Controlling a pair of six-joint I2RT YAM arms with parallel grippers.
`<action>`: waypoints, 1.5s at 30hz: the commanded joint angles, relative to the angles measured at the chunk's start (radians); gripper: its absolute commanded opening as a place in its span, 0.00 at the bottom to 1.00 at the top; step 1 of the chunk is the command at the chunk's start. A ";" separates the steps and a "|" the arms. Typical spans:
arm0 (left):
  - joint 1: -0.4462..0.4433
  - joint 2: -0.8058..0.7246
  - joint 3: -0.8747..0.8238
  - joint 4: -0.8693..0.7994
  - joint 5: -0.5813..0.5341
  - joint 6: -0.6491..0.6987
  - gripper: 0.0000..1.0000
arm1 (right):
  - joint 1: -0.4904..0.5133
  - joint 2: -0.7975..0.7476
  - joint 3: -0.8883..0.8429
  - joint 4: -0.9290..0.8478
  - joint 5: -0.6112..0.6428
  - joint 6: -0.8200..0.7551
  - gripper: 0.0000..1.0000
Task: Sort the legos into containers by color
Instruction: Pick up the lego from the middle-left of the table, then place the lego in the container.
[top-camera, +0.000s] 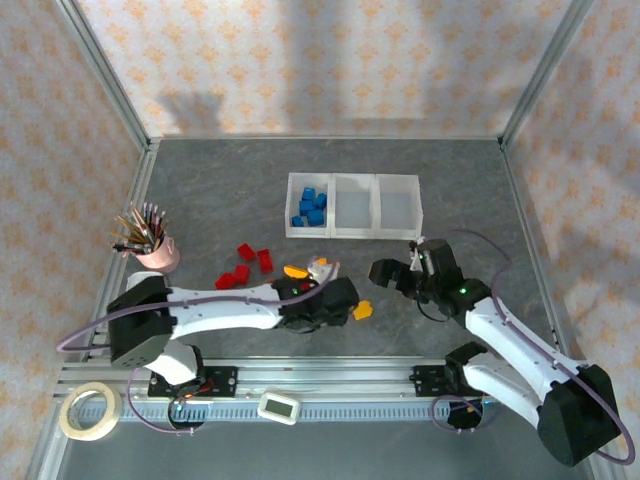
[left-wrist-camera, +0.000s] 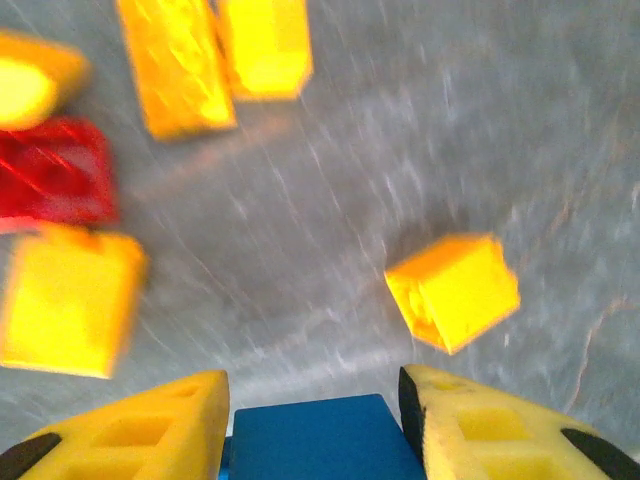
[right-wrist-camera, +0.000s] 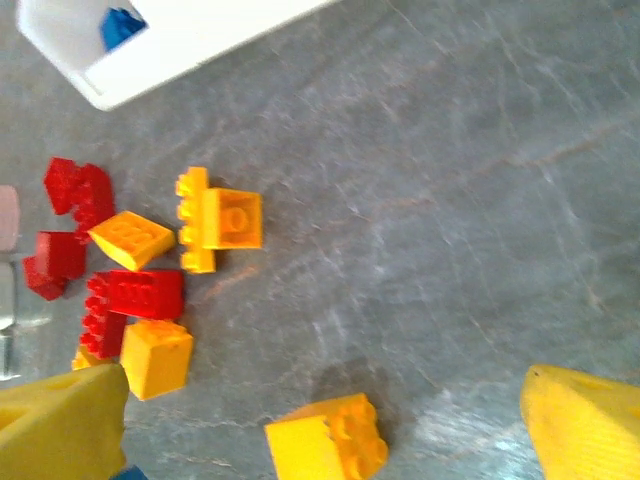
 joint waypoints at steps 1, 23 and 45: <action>0.097 -0.053 0.078 -0.065 -0.114 0.111 0.43 | -0.004 0.036 0.083 0.067 -0.026 -0.052 1.00; 0.590 0.585 0.724 0.048 -0.156 0.453 0.46 | -0.006 0.268 0.240 0.174 0.038 -0.106 1.00; 0.502 0.184 0.349 0.149 -0.005 0.419 0.66 | 0.104 0.329 0.276 -0.067 0.208 -0.157 1.00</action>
